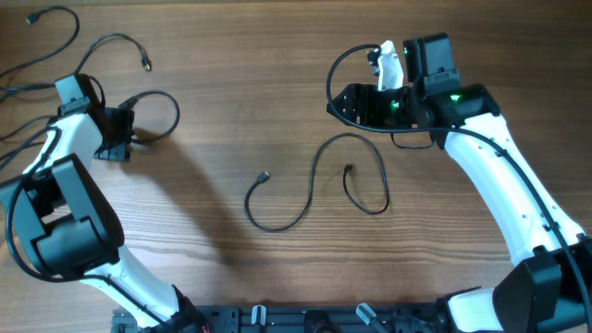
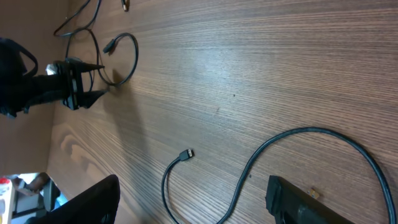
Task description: Untangle cables
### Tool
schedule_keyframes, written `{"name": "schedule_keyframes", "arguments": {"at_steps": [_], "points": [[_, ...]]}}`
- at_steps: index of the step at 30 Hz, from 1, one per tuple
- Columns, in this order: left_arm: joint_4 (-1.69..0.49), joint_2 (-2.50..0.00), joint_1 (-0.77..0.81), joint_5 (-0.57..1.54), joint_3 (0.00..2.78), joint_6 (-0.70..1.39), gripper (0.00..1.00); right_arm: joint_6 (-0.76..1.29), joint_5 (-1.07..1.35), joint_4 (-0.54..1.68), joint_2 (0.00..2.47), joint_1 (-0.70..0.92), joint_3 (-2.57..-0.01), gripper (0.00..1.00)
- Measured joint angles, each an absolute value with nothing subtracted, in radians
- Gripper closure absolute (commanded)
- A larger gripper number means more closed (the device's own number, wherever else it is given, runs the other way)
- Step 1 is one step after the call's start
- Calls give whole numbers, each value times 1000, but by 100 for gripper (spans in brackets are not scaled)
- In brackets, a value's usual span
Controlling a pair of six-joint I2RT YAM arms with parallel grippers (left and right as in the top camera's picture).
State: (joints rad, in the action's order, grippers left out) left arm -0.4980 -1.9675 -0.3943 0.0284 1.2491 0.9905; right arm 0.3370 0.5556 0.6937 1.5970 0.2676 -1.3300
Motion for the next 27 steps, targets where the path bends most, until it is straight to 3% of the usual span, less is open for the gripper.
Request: {"name": "schedule_keyframes", "arguments": {"at_steps": [5,10,16,21,27], "points": [[-525,-1933,-394,56,1249,905,30,337,556,694,1597,268,-1330,20],[-523,-1682,-358,203,1248,733,25,345,555,647,1597,268,-1330,12],[-546,-1636,-70,354,1249,547,9,362,555,616,1597,268,-1330,12],[-524,-1663,160,251,1249,475,2,394,527,683,1597,255,-1330,10],[-501,-1663,85,162,1249,480,0,442,486,860,1468,72,-1330,3]]}}
